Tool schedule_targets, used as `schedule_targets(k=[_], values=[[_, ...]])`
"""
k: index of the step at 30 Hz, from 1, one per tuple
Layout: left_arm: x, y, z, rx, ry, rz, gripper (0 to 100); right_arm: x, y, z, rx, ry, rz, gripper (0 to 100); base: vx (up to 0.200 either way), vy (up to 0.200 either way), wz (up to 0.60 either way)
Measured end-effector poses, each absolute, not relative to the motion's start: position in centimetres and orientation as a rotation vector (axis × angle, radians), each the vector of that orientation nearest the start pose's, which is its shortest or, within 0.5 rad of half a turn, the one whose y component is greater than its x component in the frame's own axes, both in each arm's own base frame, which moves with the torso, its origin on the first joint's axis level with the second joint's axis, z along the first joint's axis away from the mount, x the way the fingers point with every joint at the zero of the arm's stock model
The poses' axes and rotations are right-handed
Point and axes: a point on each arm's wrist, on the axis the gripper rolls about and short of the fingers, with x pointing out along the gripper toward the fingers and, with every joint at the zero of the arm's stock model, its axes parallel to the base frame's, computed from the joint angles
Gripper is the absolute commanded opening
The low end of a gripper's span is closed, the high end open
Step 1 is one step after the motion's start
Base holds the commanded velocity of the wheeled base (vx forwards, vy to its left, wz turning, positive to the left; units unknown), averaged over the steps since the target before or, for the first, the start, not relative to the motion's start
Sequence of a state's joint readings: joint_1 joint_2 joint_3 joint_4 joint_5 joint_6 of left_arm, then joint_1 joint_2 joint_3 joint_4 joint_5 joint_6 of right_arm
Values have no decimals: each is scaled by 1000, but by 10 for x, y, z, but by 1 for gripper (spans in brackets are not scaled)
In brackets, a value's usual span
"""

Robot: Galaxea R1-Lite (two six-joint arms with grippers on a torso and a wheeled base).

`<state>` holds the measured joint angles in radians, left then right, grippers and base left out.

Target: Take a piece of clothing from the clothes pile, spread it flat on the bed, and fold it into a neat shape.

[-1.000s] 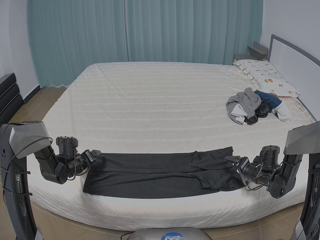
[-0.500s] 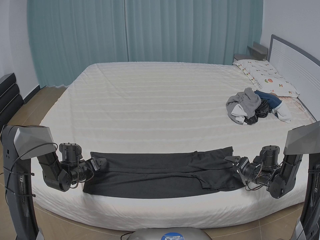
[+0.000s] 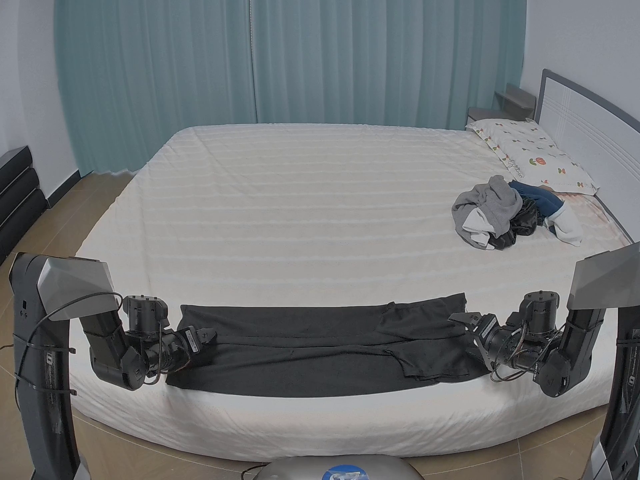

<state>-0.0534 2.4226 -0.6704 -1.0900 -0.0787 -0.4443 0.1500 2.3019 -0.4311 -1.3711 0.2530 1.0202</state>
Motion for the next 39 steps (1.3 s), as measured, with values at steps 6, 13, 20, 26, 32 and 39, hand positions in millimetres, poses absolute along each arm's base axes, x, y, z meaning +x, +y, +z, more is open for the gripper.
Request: schedule_targets(k=[6, 13, 20, 26, 32, 39], values=[[349, -21, -52, -437, 683, 22, 0, 306, 52, -15, 1010, 660, 103, 100, 0, 0, 0], [347, -20, -51, -441, 667, 19, 0, 306, 52, -15, 1009, 660, 103, 100, 0, 0, 0], [346, -19, -47, -443, 617, 13, 0, 306, 52, -15, 1010, 659, 102, 100, 0, 0, 0], [346, -15, -46, -446, 610, 21, 0, 306, 51, -15, 1011, 658, 101, 100, 0, 0, 0], [346, -9, -42, -455, 599, 32, 0, 306, 51, -15, 1011, 657, 100, 100, 0, 0, 0], [345, -7, -41, -459, 599, 33, 100, 306, 50, -15, 1012, 657, 99, 100, 0, 0, 0]])
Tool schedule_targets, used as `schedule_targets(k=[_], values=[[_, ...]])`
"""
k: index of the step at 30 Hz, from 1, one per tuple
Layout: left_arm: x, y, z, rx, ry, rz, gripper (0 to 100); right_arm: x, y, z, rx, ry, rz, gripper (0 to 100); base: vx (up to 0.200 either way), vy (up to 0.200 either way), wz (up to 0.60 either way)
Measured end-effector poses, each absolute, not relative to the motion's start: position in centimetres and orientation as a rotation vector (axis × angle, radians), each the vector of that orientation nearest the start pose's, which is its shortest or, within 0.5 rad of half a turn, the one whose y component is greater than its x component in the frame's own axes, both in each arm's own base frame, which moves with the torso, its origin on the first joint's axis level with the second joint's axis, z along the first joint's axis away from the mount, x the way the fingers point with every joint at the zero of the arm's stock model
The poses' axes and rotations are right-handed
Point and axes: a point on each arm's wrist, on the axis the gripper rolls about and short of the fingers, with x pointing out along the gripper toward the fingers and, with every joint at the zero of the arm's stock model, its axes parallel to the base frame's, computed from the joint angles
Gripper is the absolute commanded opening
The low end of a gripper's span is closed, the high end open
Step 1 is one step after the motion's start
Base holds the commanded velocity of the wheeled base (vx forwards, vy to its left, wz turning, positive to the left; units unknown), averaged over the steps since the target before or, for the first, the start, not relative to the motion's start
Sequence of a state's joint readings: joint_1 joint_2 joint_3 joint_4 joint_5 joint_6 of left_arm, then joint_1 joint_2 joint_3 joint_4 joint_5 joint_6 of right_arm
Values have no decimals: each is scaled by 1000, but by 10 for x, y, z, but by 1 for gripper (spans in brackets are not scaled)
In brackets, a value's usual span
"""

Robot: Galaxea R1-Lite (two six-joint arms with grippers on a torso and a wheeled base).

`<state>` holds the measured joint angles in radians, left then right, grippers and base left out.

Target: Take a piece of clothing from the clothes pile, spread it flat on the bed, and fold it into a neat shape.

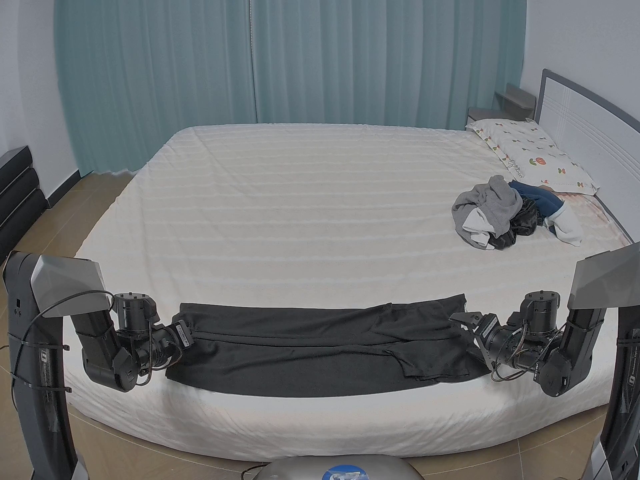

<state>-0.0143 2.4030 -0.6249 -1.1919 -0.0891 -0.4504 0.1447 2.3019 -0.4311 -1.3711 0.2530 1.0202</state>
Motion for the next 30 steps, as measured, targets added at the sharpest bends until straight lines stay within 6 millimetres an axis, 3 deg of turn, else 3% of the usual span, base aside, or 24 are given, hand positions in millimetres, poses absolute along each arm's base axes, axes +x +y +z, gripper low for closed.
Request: schedule_targets(k=[17, 18, 30], values=[[343, -27, -39, -487, 608, -7, 100, 307, 50, -14, 1012, 655, 98, 100, 0, 0, 0], [343, -27, -39, -486, 608, -7, 0, 307, 50, -14, 1012, 654, 97, 100, 0, 0, 0], [337, -30, -39, -446, 622, -11, 0, 307, 49, -14, 1013, 654, 98, 100, 0, 0, 0]])
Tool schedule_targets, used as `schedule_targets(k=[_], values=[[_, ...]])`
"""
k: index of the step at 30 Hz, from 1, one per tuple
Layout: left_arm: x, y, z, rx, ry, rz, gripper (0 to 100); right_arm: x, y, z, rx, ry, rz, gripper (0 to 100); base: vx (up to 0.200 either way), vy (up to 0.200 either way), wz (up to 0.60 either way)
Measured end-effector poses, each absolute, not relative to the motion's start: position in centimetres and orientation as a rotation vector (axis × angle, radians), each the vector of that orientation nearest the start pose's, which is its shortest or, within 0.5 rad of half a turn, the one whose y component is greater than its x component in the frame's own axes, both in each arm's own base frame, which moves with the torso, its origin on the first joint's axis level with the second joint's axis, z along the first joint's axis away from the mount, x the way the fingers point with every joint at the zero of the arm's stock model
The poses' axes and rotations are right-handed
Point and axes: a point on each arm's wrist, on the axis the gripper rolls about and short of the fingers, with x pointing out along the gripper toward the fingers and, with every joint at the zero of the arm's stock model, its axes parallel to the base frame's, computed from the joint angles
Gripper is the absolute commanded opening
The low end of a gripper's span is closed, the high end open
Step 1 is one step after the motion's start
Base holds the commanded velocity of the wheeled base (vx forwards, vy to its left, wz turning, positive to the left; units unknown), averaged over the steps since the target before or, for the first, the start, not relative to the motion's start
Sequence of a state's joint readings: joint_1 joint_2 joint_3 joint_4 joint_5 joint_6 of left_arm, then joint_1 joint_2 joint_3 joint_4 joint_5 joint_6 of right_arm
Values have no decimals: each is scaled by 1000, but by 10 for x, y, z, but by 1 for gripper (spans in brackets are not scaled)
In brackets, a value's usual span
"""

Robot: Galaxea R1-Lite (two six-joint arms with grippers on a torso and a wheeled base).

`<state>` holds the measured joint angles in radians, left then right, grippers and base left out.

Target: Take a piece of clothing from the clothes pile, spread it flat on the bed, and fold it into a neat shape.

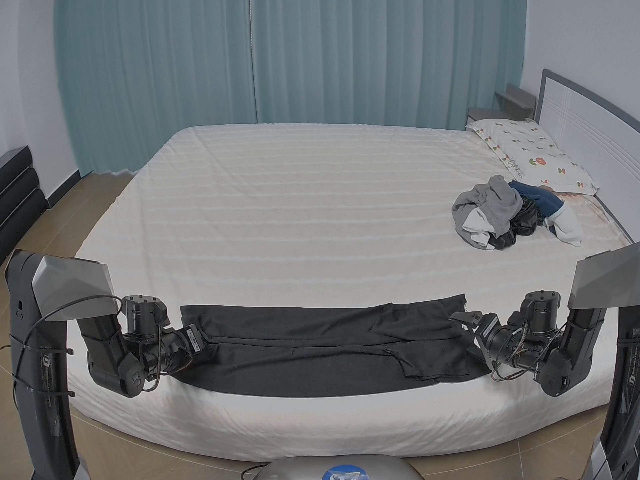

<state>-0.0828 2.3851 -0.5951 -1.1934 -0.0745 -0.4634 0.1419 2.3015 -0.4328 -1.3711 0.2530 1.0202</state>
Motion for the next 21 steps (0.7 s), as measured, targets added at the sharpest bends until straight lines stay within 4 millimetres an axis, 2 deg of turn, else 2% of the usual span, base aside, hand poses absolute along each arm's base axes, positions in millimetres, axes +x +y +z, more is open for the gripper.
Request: schedule_targets(k=[9, 21], values=[[338, -25, -27, -441, 583, 12, 0, 307, 49, -14, 1013, 654, 97, 100, 0, 0, 0], [342, -1, -21, -434, 553, 59, 0, 307, 49, -14, 1013, 652, 96, 100, 0, 0, 0]])
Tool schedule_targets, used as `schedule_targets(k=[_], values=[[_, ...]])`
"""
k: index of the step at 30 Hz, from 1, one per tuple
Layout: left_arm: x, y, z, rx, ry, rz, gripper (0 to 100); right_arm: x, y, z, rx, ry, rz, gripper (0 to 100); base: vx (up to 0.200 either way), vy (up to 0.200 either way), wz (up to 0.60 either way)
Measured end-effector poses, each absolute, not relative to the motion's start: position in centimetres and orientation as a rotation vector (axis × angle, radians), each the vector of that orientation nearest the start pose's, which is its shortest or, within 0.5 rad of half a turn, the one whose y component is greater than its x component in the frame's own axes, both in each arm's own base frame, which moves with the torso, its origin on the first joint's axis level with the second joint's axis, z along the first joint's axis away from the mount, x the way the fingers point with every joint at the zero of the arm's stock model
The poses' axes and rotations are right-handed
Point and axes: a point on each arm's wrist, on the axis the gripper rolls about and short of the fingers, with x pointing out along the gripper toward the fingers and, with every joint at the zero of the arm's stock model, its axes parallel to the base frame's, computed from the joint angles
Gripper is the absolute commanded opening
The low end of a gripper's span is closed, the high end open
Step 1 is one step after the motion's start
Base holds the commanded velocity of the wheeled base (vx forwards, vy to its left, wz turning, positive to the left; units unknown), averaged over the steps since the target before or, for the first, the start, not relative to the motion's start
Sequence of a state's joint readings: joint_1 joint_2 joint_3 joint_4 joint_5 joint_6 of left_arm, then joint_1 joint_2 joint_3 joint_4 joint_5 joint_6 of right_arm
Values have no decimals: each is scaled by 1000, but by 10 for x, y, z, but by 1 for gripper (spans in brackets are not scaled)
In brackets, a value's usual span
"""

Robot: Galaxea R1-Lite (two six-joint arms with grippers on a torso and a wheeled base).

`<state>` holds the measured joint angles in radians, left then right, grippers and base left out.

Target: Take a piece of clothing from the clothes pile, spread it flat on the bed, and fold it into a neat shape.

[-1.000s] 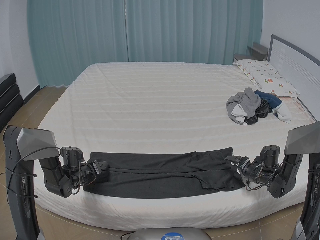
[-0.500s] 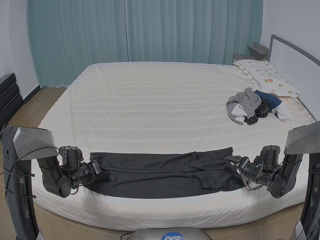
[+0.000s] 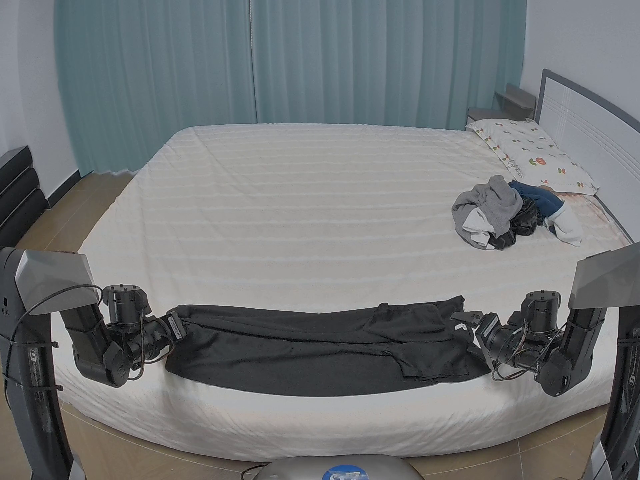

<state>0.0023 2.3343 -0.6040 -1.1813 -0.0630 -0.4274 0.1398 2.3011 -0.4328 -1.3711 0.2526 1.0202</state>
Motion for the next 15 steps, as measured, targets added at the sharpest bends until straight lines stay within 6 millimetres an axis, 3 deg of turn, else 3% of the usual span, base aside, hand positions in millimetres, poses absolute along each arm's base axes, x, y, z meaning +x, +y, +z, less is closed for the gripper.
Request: schedule_targets(k=[15], values=[[347, 3, -20, -449, 533, 58, 0, 309, 43, -10, 1021, 621, 89, 100, 0, 0, 0]])
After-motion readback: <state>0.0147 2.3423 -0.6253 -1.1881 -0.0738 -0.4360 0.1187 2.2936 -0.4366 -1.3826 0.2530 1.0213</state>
